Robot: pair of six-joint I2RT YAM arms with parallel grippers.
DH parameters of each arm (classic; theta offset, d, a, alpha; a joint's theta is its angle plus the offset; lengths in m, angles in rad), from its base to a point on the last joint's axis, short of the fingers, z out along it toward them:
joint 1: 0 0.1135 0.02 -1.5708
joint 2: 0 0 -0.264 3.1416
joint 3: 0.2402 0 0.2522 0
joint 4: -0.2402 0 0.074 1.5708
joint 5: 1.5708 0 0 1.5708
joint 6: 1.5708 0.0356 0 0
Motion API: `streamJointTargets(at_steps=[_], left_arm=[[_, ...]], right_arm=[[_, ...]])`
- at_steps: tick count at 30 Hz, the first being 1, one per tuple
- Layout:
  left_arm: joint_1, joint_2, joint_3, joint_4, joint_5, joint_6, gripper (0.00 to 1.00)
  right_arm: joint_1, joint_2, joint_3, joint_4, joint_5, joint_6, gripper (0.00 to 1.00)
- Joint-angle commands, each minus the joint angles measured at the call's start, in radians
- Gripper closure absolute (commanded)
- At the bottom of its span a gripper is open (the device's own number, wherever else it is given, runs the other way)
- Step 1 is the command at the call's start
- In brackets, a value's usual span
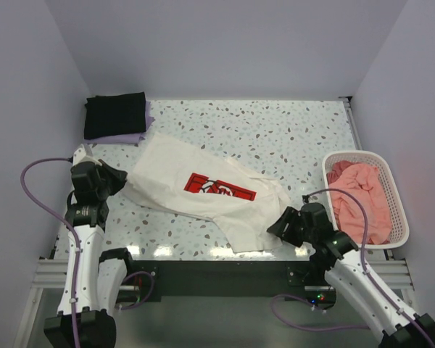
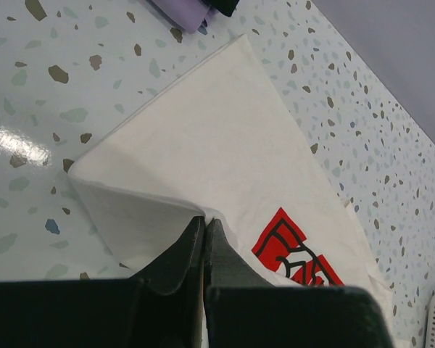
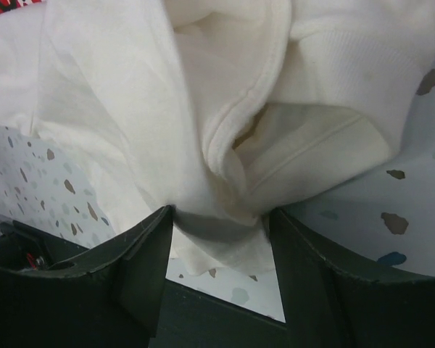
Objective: Fold and stack the t-shirts
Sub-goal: Flatten the tshirt out
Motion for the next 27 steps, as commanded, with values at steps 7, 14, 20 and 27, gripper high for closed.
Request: streamJointTargets(at_steps=[7, 14, 20, 27], left_arm=[[0.007, 0.025, -0.008, 0.082, 0.008, 0.012, 1.00], [0.006, 0.044, -0.023, 0.104, 0.013, 0.015, 1.00], [0.006, 0.050, -0.009, 0.107, 0.017, 0.025, 1.00], [0.007, 0.044, 0.064, 0.067, 0.019, 0.029, 1.00]], right_arm=[[0.169, 0.011, 0.032, 0.000, 0.132, 0.125, 0.48], [0.172, -0.064, 0.049, -0.066, 0.119, 0.146, 0.75], [0.172, -0.035, 0.108, -0.076, 0.093, 0.139, 1.00], [0.170, -0.049, 0.305, -0.187, 0.075, 0.090, 0.98]])
